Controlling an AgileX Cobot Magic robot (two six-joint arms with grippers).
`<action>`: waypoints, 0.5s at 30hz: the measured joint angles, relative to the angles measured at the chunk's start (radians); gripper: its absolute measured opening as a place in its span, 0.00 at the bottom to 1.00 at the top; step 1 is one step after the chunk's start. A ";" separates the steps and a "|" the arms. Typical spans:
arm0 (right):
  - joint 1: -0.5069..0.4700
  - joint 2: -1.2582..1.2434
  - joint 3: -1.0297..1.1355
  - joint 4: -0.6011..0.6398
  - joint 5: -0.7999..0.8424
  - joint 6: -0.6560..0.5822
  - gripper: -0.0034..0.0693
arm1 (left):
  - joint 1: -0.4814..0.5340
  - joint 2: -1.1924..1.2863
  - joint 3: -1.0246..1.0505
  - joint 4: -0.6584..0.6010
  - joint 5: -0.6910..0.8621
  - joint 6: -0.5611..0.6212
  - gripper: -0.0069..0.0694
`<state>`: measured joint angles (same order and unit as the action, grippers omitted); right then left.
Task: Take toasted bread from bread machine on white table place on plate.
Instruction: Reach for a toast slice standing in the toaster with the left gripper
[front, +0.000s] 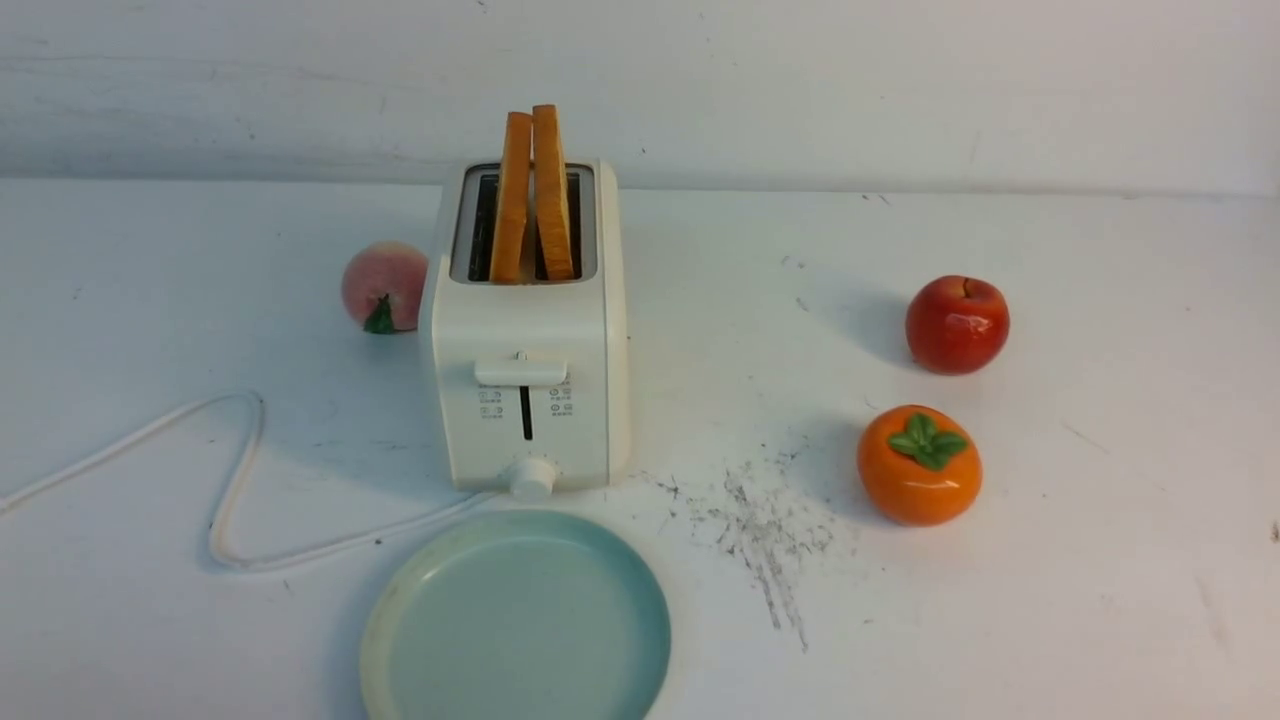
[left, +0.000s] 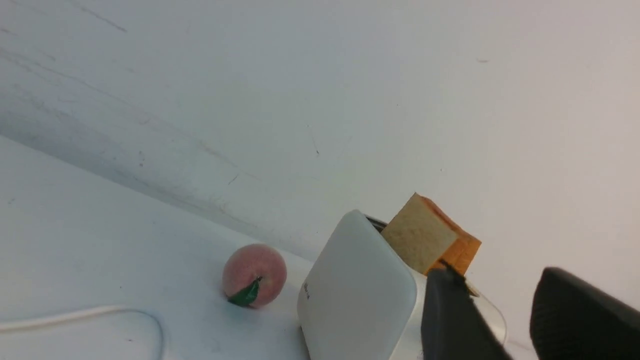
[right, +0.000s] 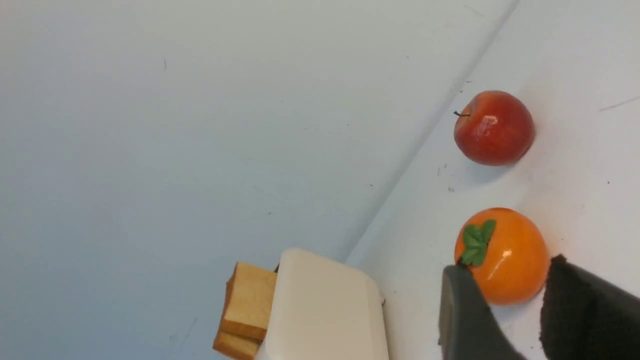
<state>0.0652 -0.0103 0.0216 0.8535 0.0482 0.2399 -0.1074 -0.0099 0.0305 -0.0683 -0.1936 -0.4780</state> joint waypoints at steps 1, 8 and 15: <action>0.000 0.000 -0.023 -0.001 0.021 -0.014 0.34 | 0.000 0.000 0.000 -0.001 -0.011 0.000 0.40; 0.000 0.059 -0.342 -0.179 0.188 -0.347 0.09 | 0.000 0.000 -0.013 -0.093 -0.197 -0.046 0.32; 0.000 0.352 -0.637 -0.316 0.478 -0.486 0.04 | 0.000 0.078 -0.299 -0.073 0.219 -0.051 0.07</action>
<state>0.0652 0.3414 -0.6151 0.5376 0.5265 -0.2459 -0.1074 0.0685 -0.2686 -0.1414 0.0257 -0.5294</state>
